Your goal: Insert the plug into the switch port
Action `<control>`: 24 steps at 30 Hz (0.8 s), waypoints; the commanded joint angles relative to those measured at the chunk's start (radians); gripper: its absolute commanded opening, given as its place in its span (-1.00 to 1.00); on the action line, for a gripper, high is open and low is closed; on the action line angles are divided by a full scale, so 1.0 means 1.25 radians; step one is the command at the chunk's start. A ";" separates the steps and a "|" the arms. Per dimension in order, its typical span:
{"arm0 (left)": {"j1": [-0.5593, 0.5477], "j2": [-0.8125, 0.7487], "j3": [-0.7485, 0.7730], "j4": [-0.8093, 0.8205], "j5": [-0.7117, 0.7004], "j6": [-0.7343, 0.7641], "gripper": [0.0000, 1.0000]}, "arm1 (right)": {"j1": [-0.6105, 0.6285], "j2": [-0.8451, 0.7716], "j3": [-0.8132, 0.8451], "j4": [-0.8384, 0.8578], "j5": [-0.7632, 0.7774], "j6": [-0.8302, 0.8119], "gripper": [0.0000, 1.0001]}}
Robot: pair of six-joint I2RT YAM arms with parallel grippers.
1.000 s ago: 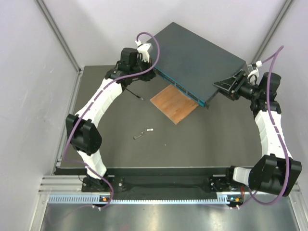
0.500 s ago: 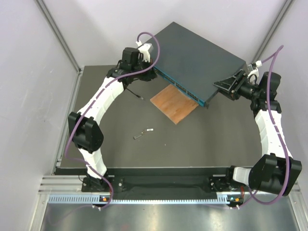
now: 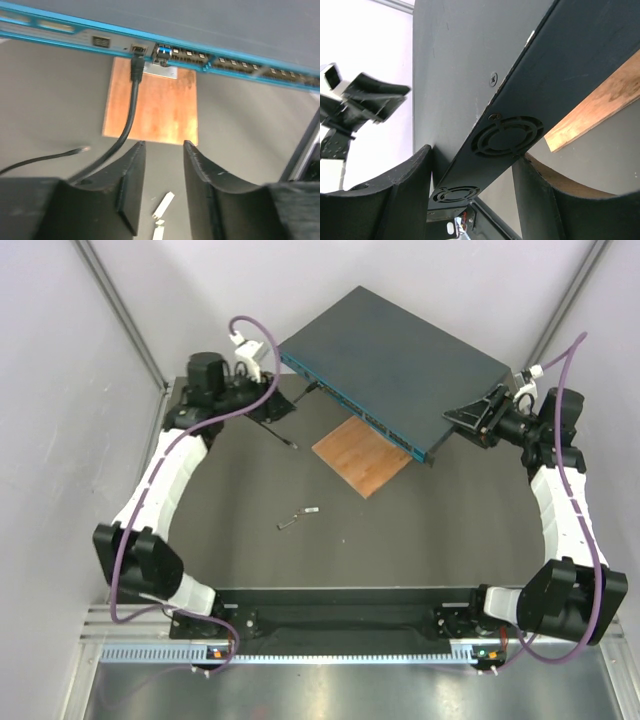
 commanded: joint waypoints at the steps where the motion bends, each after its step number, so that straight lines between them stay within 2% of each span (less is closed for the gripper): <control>1: 0.042 -0.064 -0.024 -0.085 0.097 0.134 -0.14 | 0.031 0.025 0.035 0.072 0.076 -0.134 -0.18; 2: 0.048 -0.070 -0.028 -0.123 0.099 0.169 -0.10 | 0.028 0.019 0.036 0.061 0.074 -0.139 0.02; 4: 0.052 -0.092 -0.044 -0.215 0.100 0.293 -0.07 | 0.023 0.012 0.037 0.050 0.074 -0.155 0.19; 5: 0.052 -0.102 -0.072 -0.232 0.101 0.332 -0.03 | 0.021 0.003 0.037 0.036 0.072 -0.161 0.37; 8: 0.050 -0.135 -0.139 -0.288 0.096 0.496 0.02 | 0.015 -0.019 0.042 0.012 0.076 -0.195 0.63; 11: 0.049 -0.143 -0.188 -0.313 0.083 0.560 0.04 | 0.008 -0.041 0.043 -0.026 0.085 -0.231 0.81; 17: 0.019 -0.118 -0.234 -0.317 0.045 0.650 0.02 | -0.001 -0.073 0.043 -0.097 0.105 -0.291 0.94; 24: -0.143 -0.063 -0.310 -0.308 -0.129 0.721 -0.04 | -0.004 -0.099 0.065 -0.218 0.119 -0.420 1.00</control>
